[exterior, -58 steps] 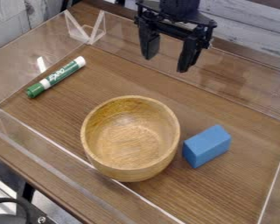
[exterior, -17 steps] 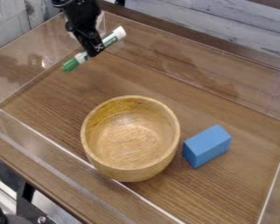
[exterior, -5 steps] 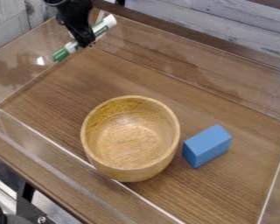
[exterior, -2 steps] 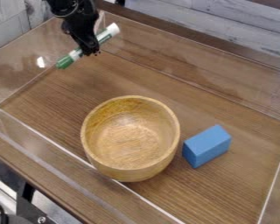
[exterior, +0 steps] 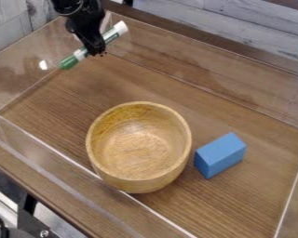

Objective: Put the green marker in the brown bowl

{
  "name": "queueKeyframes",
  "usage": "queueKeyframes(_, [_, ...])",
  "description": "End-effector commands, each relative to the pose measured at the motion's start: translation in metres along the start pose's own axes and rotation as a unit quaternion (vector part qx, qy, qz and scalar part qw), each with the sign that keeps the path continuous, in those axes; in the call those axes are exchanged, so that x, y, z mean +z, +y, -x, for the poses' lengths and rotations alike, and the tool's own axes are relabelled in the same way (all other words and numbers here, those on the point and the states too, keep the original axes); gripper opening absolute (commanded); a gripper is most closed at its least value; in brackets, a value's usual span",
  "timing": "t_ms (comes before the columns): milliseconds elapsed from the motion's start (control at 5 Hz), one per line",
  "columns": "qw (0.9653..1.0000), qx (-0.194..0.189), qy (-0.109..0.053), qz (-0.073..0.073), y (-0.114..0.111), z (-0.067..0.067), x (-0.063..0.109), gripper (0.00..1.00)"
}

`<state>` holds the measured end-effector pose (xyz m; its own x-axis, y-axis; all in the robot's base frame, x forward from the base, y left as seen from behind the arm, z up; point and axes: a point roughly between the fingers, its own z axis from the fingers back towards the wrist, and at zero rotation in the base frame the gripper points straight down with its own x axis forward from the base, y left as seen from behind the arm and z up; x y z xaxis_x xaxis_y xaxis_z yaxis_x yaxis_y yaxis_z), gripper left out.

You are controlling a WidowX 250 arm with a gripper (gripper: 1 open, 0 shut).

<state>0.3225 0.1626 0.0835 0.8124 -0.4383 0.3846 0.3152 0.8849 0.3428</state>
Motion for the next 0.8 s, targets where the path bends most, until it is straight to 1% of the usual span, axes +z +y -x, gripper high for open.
queueKeyframes(0, [0.9992, 0.001, -0.021, -0.034, 0.015, -0.01, 0.015, 0.0])
queueKeyframes(200, [0.9992, 0.004, -0.019, -0.035, 0.01, -0.007, 0.015, 0.0])
queueKeyframes(400, [0.9993, -0.012, -0.028, -0.022, -0.01, -0.004, 0.031, 0.0])
queueKeyframes(600, [0.9992, -0.021, -0.033, -0.01, -0.029, -0.001, 0.045, 0.0])
